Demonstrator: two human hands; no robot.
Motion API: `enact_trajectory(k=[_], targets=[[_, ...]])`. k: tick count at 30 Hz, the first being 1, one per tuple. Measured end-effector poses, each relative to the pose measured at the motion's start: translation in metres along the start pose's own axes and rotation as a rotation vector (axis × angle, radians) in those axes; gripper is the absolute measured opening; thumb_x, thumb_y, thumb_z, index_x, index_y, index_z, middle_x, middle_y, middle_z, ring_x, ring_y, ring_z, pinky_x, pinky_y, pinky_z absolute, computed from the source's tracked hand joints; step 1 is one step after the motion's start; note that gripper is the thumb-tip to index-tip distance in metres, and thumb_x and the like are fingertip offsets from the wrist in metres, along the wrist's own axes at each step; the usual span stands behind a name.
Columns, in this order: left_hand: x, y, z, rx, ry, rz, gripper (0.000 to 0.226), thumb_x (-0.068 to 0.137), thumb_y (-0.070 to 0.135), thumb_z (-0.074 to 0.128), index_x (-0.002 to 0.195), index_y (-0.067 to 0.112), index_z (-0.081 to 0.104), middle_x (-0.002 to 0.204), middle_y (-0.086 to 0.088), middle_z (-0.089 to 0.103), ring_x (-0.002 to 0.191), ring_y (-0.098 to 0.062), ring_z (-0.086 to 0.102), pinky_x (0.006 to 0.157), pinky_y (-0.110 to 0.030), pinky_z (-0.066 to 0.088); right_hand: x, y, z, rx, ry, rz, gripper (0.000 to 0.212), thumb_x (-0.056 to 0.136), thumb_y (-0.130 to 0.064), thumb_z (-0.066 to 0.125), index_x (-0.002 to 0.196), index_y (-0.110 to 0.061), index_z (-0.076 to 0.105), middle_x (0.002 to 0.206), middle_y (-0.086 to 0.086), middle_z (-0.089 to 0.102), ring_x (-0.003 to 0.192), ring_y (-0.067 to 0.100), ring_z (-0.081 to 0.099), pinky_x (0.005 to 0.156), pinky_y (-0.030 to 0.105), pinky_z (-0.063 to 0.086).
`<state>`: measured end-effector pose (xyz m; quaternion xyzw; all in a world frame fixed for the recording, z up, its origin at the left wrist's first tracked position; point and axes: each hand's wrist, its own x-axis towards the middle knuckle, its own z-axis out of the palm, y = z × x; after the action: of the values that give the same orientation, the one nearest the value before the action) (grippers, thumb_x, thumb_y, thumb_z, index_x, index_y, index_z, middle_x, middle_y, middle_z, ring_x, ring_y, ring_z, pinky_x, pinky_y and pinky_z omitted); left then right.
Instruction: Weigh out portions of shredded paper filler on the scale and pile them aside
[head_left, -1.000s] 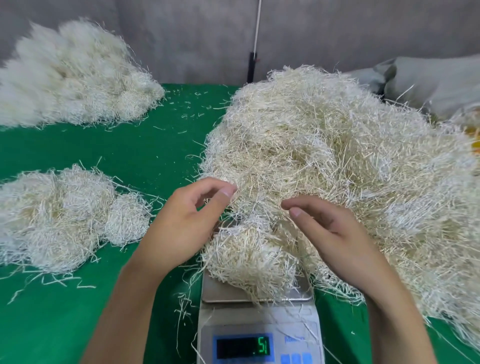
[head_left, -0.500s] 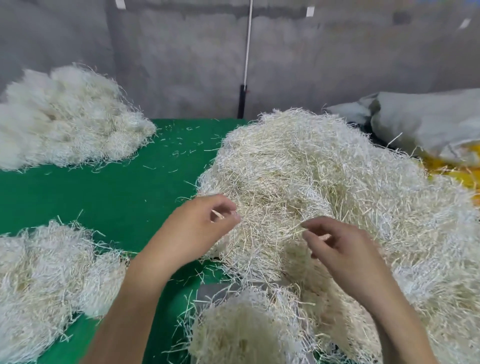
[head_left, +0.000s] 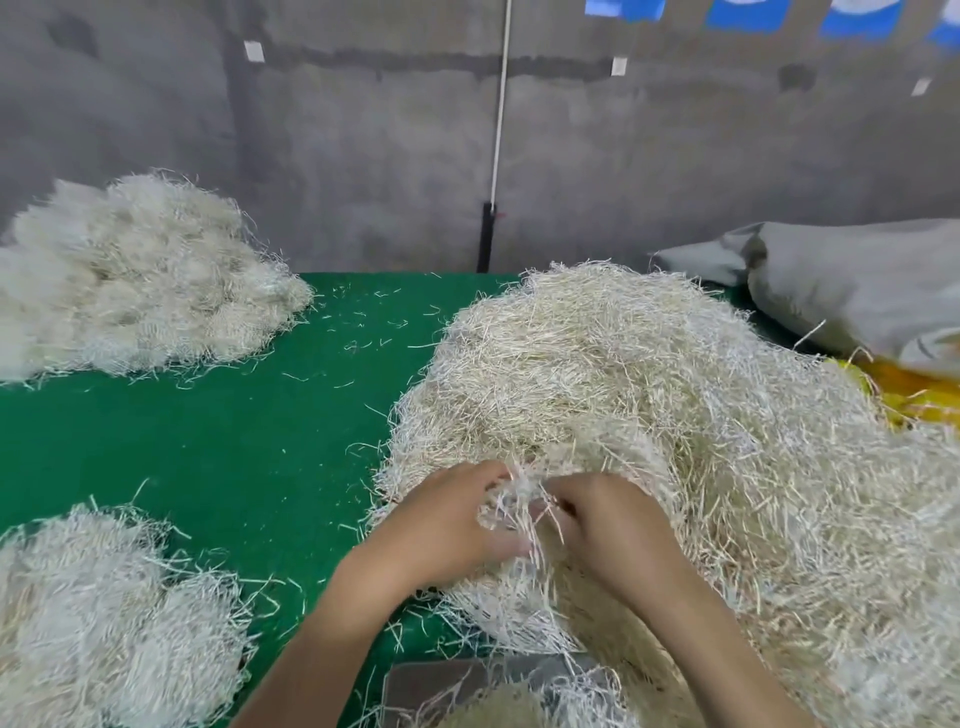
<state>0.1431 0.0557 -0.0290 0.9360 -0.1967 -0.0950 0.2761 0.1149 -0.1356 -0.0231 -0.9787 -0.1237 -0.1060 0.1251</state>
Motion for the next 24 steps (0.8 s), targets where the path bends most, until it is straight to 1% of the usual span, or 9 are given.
enact_trajectory(k=[4,6,8,9,11,14,17,22,24], targets=[[-0.002,0.020,-0.014,-0.272,0.192,0.102,0.023,0.086,0.045,0.067,0.107,0.049,0.058,0.093,0.018,0.067,0.070,-0.003,0.067,0.056,-0.023,0.056,0.006,-0.010,-0.022,0.245,0.165,-0.048,0.026,0.096,-0.028,0.060,0.071,-0.033,0.062,0.060,-0.010,0.058,0.053,0.001,0.054,0.048,0.014,0.039],[0.000,0.026,-0.026,-0.373,0.288,0.134,0.016,0.091,0.035,0.065,0.104,0.045,0.064,0.085,0.015,0.068,0.059,-0.006,0.064,0.050,-0.020,0.052,0.011,-0.012,-0.032,0.436,0.245,-0.031,0.021,0.096,-0.033,0.060,0.076,-0.032,0.066,0.067,-0.010,0.064,0.061,0.002,0.058,0.054,0.012,0.039],[0.004,0.030,-0.036,-0.434,0.375,0.143,0.016,0.094,0.030,0.062,0.104,0.040,0.068,0.082,0.021,0.068,0.052,-0.009,0.055,0.047,-0.019,0.044,0.015,-0.013,-0.036,0.547,0.281,0.021,0.012,0.095,-0.037,0.061,0.100,-0.032,0.071,0.102,-0.021,0.068,0.081,-0.010,0.058,0.066,0.002,0.038],[0.007,0.032,-0.040,-0.465,0.414,0.132,0.016,0.096,0.028,0.060,0.105,0.039,0.068,0.082,0.023,0.068,0.052,-0.009,0.052,0.046,-0.019,0.042,0.018,-0.012,-0.036,0.528,0.279,0.052,0.027,0.094,-0.038,0.061,0.119,-0.029,0.066,0.119,-0.027,0.054,0.093,-0.016,0.051,0.072,-0.005,0.034],[0.014,0.036,-0.046,-0.575,0.479,0.079,0.018,0.098,0.028,0.058,0.111,0.035,0.068,0.090,0.021,0.070,0.060,-0.012,0.060,0.049,-0.015,0.044,0.023,-0.008,-0.032,0.471,0.214,0.069,0.054,0.092,-0.045,0.061,0.142,-0.030,0.046,0.126,-0.028,0.037,0.106,-0.018,0.041,0.087,-0.006,0.027],[0.024,0.040,-0.057,-0.784,0.481,-0.051,0.032,0.097,0.032,0.057,0.129,0.030,0.062,0.117,0.011,0.068,0.088,-0.006,0.064,0.065,-0.019,0.049,0.026,-0.005,-0.027,0.408,0.120,0.035,0.073,0.086,-0.057,0.058,0.149,-0.041,0.023,0.140,-0.028,0.031,0.124,-0.010,0.034,0.103,0.018,0.030],[0.027,0.046,-0.062,-0.950,0.360,-0.137,0.050,0.094,0.036,0.060,0.142,0.032,0.047,0.136,0.011,0.054,0.104,-0.005,0.056,0.082,-0.027,0.048,0.027,-0.002,-0.019,0.307,0.162,0.037,0.078,0.087,-0.060,0.056,0.152,-0.038,0.019,0.144,-0.019,0.038,0.124,-0.006,0.033,0.104,0.021,0.032],[0.025,0.049,-0.060,-1.021,0.260,-0.181,0.051,0.095,0.035,0.059,0.143,0.022,0.046,0.142,-0.003,0.051,0.129,-0.026,0.050,0.100,-0.041,0.048,0.024,0.003,-0.012,0.285,0.267,0.084,0.084,0.083,-0.062,0.059,0.152,-0.037,0.019,0.127,-0.020,0.040,0.112,-0.003,0.043,0.095,0.019,0.039],[0.023,0.047,-0.060,-1.028,0.255,-0.191,0.048,0.095,0.035,0.059,0.140,0.022,0.049,0.139,0.008,0.051,0.126,-0.020,0.049,0.107,-0.038,0.039,0.021,0.005,-0.010,0.304,0.265,0.094,0.082,0.081,-0.065,0.051,0.151,-0.037,0.019,0.128,-0.021,0.039,0.113,-0.003,0.042,0.095,0.021,0.038]])
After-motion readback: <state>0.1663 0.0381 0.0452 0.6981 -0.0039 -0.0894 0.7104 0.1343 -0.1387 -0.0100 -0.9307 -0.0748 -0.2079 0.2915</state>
